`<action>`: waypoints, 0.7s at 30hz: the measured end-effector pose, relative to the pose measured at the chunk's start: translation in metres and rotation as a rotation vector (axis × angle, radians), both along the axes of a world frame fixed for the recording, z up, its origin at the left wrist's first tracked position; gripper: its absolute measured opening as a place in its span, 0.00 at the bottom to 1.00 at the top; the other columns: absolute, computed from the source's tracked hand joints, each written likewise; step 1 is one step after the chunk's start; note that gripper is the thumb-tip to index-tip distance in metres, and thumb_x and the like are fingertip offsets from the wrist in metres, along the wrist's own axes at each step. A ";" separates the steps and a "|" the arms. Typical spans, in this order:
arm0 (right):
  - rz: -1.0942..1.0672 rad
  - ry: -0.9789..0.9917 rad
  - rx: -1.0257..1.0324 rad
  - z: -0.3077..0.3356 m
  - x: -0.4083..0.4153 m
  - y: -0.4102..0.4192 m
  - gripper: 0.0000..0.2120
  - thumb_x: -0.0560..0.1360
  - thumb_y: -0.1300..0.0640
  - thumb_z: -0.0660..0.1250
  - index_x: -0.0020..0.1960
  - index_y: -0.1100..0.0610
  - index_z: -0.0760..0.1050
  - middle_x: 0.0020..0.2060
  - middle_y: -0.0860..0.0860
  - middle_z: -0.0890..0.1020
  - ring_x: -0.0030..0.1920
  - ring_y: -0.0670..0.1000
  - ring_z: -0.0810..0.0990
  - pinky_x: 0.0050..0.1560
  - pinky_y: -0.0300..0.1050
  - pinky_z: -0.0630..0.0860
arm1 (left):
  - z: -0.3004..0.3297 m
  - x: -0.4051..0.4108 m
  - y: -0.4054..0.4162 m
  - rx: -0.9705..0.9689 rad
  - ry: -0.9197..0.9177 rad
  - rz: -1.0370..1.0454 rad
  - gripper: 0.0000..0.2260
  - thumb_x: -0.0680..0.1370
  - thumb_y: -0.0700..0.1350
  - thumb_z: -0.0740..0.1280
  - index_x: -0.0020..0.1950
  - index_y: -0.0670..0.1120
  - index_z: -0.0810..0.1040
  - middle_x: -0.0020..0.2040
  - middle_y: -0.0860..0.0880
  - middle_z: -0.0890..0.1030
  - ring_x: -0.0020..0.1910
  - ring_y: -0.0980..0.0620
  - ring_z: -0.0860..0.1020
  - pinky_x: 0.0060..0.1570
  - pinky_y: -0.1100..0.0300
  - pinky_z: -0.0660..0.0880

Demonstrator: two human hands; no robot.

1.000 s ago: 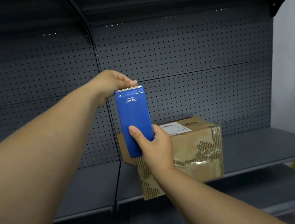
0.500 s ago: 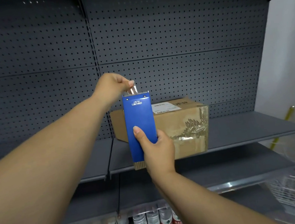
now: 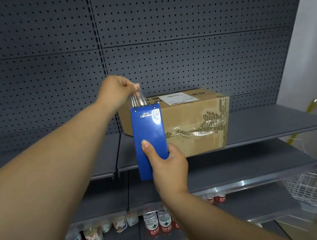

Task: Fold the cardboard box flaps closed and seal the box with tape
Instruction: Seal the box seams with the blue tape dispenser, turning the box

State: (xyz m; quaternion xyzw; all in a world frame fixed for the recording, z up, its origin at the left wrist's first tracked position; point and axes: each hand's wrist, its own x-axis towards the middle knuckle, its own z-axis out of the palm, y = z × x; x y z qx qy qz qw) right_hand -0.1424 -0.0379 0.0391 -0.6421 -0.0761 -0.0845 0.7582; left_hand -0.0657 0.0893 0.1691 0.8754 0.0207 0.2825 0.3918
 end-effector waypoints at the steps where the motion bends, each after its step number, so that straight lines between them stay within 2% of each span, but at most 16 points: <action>1: -0.004 0.013 -0.006 -0.002 0.001 0.001 0.11 0.70 0.47 0.72 0.38 0.54 0.77 0.34 0.46 0.81 0.32 0.40 0.78 0.31 0.30 0.71 | -0.001 0.003 0.003 -0.005 0.035 -0.019 0.10 0.76 0.46 0.67 0.43 0.41 0.82 0.44 0.45 0.83 0.41 0.53 0.76 0.44 0.62 0.72; 2: -0.004 0.026 -0.009 -0.004 0.002 0.003 0.10 0.70 0.47 0.72 0.38 0.53 0.77 0.34 0.45 0.81 0.32 0.40 0.78 0.31 0.30 0.71 | -0.001 0.006 0.006 -0.013 0.069 -0.030 0.10 0.76 0.47 0.67 0.43 0.41 0.82 0.46 0.45 0.83 0.44 0.52 0.77 0.47 0.60 0.73; 4: 0.005 0.056 -0.007 -0.007 0.003 0.007 0.09 0.70 0.47 0.72 0.39 0.52 0.77 0.35 0.45 0.82 0.33 0.39 0.79 0.31 0.30 0.71 | -0.002 0.009 0.012 -0.031 0.125 -0.046 0.09 0.75 0.48 0.68 0.42 0.43 0.82 0.43 0.47 0.83 0.46 0.51 0.77 0.45 0.63 0.70; 7: -0.004 0.081 -0.009 -0.010 0.007 0.015 0.10 0.70 0.47 0.72 0.38 0.52 0.76 0.33 0.45 0.81 0.31 0.36 0.77 0.30 0.28 0.71 | -0.005 0.013 0.015 -0.062 0.185 -0.086 0.10 0.74 0.49 0.69 0.45 0.43 0.81 0.41 0.51 0.82 0.43 0.57 0.76 0.39 0.69 0.66; 12: -0.029 0.108 -0.024 -0.021 0.012 0.025 0.11 0.70 0.47 0.71 0.38 0.54 0.76 0.34 0.45 0.81 0.29 0.37 0.77 0.28 0.29 0.70 | -0.022 0.025 0.023 -0.016 0.183 -0.079 0.09 0.72 0.46 0.72 0.46 0.41 0.80 0.43 0.50 0.82 0.38 0.62 0.76 0.38 0.68 0.68; 18: -0.059 0.125 -0.049 -0.028 0.015 0.030 0.12 0.70 0.46 0.71 0.39 0.55 0.76 0.34 0.46 0.81 0.33 0.42 0.78 0.31 0.31 0.71 | -0.036 0.034 0.025 0.027 0.146 -0.062 0.08 0.72 0.47 0.72 0.36 0.46 0.76 0.36 0.56 0.77 0.38 0.59 0.75 0.41 0.66 0.70; 21: -0.064 0.128 -0.059 -0.028 0.017 0.030 0.13 0.70 0.45 0.71 0.39 0.55 0.76 0.35 0.46 0.81 0.33 0.42 0.79 0.31 0.32 0.71 | -0.039 0.039 0.024 0.056 0.129 -0.025 0.09 0.72 0.48 0.72 0.34 0.49 0.75 0.36 0.52 0.79 0.39 0.55 0.76 0.43 0.61 0.72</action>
